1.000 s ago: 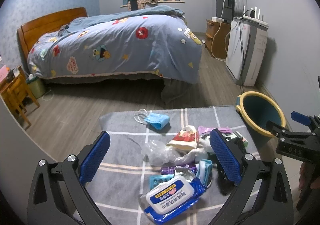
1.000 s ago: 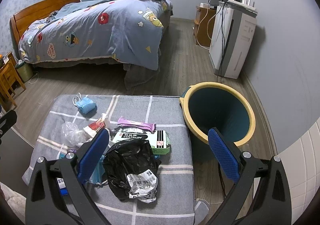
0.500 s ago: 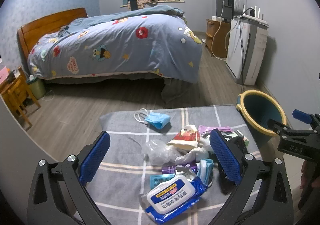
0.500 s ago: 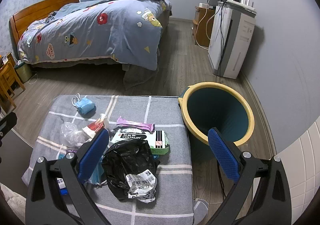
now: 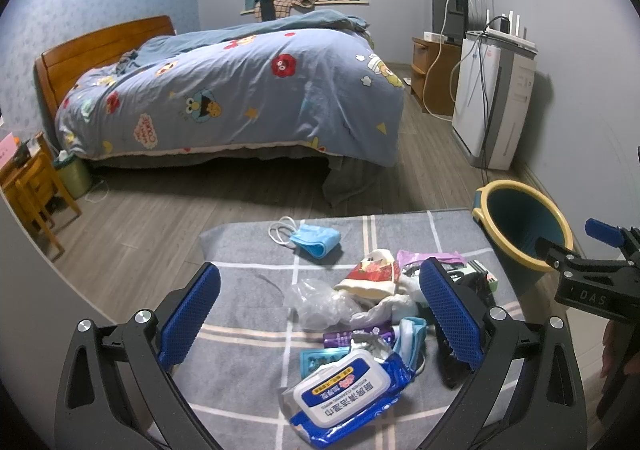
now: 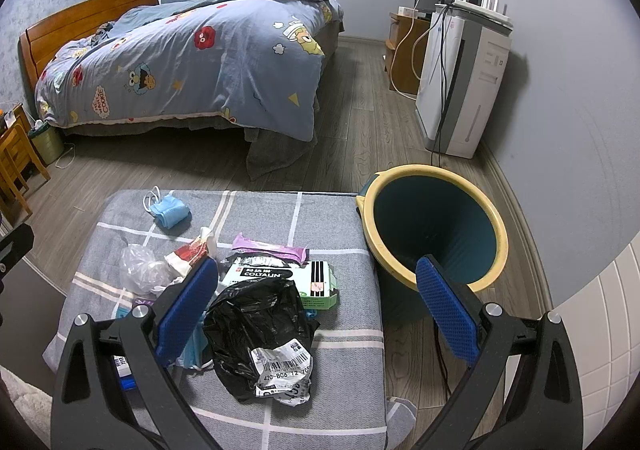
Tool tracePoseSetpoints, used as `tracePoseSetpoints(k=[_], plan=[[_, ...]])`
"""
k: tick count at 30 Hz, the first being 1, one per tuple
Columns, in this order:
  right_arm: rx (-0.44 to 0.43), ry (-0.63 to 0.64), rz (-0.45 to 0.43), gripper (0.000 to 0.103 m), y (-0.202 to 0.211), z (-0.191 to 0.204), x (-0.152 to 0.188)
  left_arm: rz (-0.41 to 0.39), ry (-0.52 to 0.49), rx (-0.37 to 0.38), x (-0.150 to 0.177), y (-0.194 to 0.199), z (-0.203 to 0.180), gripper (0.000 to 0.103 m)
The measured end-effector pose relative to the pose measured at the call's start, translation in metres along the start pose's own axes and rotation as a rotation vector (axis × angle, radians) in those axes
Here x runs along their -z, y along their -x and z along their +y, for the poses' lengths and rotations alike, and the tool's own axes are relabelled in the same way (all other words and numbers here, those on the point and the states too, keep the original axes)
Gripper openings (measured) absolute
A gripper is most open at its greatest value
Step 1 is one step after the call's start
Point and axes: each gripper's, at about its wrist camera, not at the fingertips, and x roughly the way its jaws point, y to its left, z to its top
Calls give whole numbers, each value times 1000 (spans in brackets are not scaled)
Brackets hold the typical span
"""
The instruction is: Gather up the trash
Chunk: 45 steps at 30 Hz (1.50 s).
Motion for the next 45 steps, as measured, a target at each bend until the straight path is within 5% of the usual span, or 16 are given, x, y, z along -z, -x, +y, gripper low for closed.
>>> tracePoseSetpoints(k=[29,35,39,43,45], plan=[[-16,-17,75,97,-18,-6,14,0,30,-15,3,-21,20,99],[-92,4,197,97,-49,26,29,74,11,-54,-5,-59,32,99],[-100,30,258,96,-74,48,40,106,76,13,-12,-86,42,99],[-95,75,298,78,-90,58,49,150,19,13,-12,-117,37,99],[-104,85,323,57,-96,60,51,205,-2,10,-9,-134,33,99]])
